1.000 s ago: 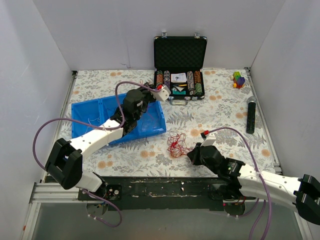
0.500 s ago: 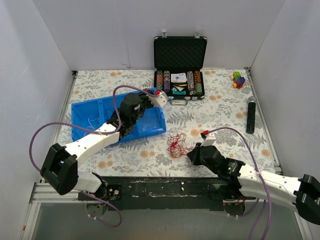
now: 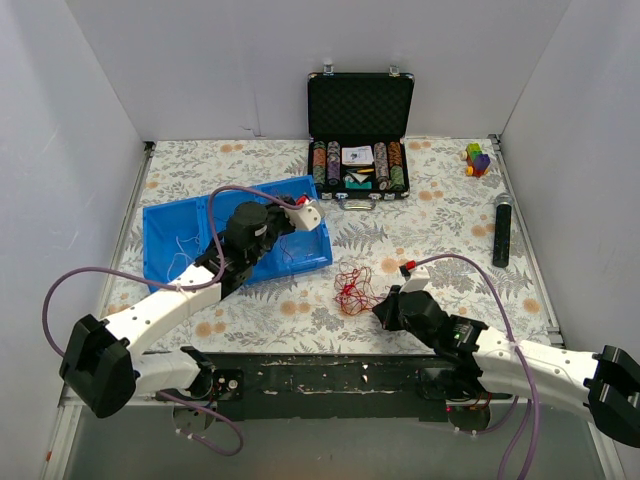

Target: Untangle the cables

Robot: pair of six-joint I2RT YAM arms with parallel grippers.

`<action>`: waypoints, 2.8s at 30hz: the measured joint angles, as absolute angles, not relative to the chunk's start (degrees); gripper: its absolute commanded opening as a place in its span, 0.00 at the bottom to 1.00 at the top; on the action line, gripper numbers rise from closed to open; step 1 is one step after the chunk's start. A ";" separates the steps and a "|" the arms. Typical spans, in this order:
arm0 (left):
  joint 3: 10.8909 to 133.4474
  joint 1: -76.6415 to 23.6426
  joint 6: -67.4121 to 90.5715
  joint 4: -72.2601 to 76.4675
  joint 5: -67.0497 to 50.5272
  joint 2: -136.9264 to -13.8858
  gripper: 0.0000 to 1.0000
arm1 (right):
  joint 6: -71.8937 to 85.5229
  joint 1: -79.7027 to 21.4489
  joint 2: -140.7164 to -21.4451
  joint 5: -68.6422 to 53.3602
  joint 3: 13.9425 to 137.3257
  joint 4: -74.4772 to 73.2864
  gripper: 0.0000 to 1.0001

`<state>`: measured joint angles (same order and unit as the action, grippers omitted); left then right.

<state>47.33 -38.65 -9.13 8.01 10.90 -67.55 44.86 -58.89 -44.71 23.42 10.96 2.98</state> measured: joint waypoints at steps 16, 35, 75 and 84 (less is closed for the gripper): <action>47.09 -38.74 -4.80 5.50 7.62 -77.91 0.68 | 44.84 -58.89 -43.42 23.44 10.94 2.85 0.01; 51.27 -55.05 0.12 -12.82 -21.93 -71.16 0.80 | 44.14 -58.89 -41.63 23.62 10.96 2.90 0.01; 51.86 -55.75 -5.65 -11.11 -22.28 -84.60 0.00 | 42.81 -58.89 -38.87 22.39 11.07 2.66 0.07; 70.76 -55.70 -12.19 -23.14 -18.92 -81.36 0.00 | 39.57 -58.89 -36.34 21.39 14.39 -1.63 0.47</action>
